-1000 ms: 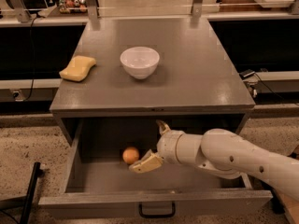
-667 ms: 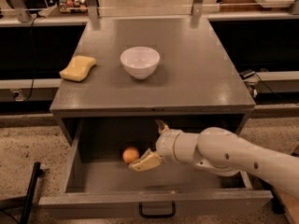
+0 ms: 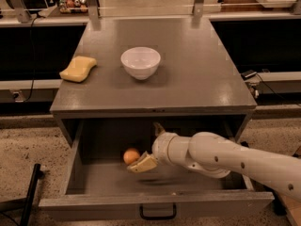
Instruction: Pick orange from top drawer and place on counter
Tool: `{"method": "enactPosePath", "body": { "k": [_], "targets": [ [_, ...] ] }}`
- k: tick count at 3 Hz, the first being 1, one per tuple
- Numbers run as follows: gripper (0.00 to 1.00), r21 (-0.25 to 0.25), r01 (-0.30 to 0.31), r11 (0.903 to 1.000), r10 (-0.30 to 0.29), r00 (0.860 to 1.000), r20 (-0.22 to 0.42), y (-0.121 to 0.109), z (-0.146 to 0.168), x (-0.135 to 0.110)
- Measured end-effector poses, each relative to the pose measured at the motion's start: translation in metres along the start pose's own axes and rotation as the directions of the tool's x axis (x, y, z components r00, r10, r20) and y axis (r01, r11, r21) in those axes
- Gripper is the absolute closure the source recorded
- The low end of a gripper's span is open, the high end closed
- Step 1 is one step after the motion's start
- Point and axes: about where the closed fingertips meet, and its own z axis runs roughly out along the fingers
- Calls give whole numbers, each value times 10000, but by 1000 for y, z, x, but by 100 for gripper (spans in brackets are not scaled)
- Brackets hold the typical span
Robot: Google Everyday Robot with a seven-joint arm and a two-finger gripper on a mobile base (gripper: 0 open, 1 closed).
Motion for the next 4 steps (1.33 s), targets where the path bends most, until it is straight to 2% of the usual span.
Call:
{"method": "enactPosePath", "body": {
  "k": [1,2,3,4],
  "targets": [
    [0,157,408,9990,-406,9991,-90,-2,17,1],
    [15,77,637,9979,-636,9978,-171,-1,29,1],
    [39,-87,690,9976,-692,9972,-297,0,38,3],
    [64,-256,602,9979,-603,9982,-8,-1,42,5]
  ]
}}
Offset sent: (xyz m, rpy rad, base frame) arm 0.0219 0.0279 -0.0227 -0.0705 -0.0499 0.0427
